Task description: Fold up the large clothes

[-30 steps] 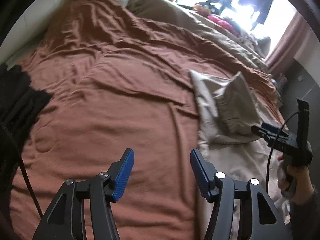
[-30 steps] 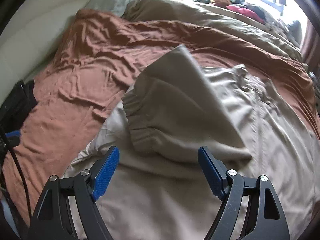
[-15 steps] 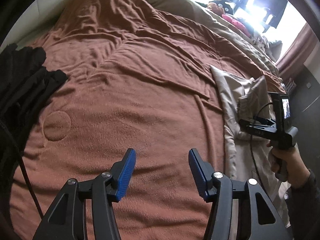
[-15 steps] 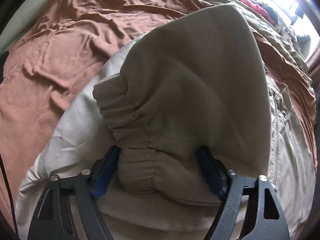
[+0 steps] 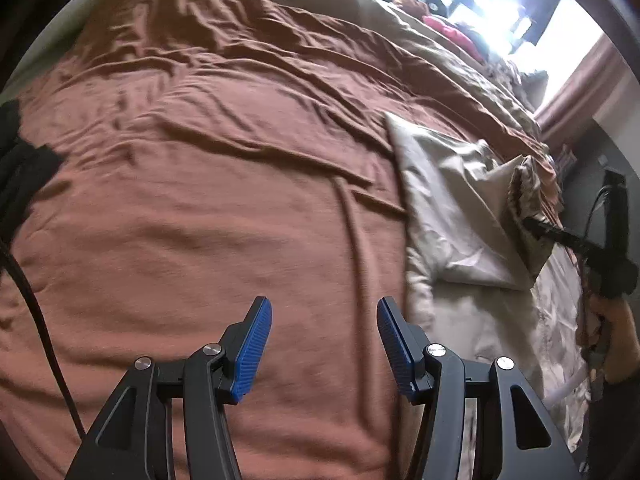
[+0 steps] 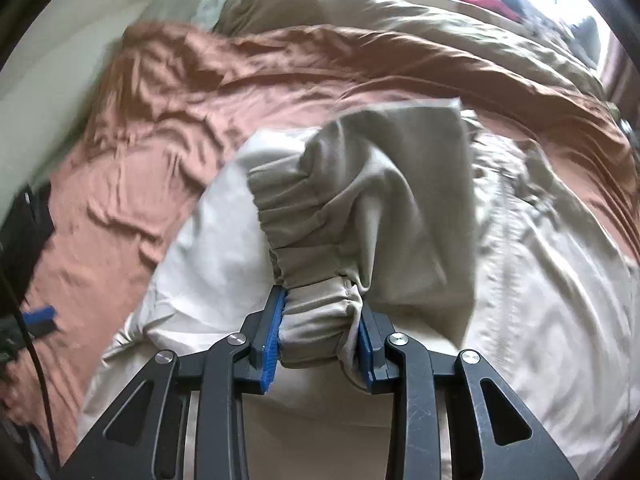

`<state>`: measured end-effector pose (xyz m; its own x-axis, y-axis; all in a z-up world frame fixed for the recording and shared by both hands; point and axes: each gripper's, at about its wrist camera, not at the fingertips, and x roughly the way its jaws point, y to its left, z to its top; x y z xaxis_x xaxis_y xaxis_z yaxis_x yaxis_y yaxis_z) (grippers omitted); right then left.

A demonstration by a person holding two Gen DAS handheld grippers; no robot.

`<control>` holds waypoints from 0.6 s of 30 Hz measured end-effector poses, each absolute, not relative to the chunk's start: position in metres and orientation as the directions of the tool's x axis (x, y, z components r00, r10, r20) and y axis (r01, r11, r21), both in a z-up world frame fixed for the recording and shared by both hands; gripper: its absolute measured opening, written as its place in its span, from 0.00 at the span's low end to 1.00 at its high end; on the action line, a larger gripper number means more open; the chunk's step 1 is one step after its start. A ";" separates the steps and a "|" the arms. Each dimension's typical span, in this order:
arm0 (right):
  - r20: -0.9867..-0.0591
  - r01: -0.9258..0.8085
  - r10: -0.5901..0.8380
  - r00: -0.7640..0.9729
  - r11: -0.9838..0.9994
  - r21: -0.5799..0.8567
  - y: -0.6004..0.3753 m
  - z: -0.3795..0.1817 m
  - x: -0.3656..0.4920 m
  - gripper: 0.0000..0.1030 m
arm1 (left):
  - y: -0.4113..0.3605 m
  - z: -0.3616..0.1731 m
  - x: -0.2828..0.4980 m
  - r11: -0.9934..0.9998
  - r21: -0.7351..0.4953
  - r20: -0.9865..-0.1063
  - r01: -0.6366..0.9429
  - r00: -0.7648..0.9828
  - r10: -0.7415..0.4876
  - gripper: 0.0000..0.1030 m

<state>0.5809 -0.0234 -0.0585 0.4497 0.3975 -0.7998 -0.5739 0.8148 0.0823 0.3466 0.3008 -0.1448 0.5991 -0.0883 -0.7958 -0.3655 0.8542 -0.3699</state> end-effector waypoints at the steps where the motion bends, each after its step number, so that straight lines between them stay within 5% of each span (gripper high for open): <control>1: -0.791 -0.561 0.407 0.457 0.822 0.098 -0.033 -0.056 0.581 0.28 | 0.297 -0.144 0.350 0.857 -0.372 -0.794 -0.357 0.601 -0.094 0.55; 6: -0.758 -0.469 0.401 0.515 0.872 0.142 -0.091 -0.033 0.572 0.29 | 0.278 -0.145 0.368 0.869 -0.374 -0.793 -0.323 0.598 -0.119 0.55; 12: -0.764 -0.250 0.219 0.607 0.965 0.078 -0.160 -0.033 0.555 0.37 | 0.259 -0.146 0.388 0.883 -0.367 -0.796 -0.291 0.589 -0.137 0.55; 16: -0.761 -0.220 0.231 0.606 0.968 0.118 -0.191 -0.042 0.541 0.72 | 0.249 -0.146 0.397 0.895 -0.343 -0.805 -0.284 0.579 -0.125 0.55; 18: -0.768 -0.221 0.243 0.593 0.966 0.136 -0.197 -0.047 0.538 0.75 | 0.245 -0.148 0.403 0.903 -0.324 -0.815 -0.280 0.567 -0.117 0.55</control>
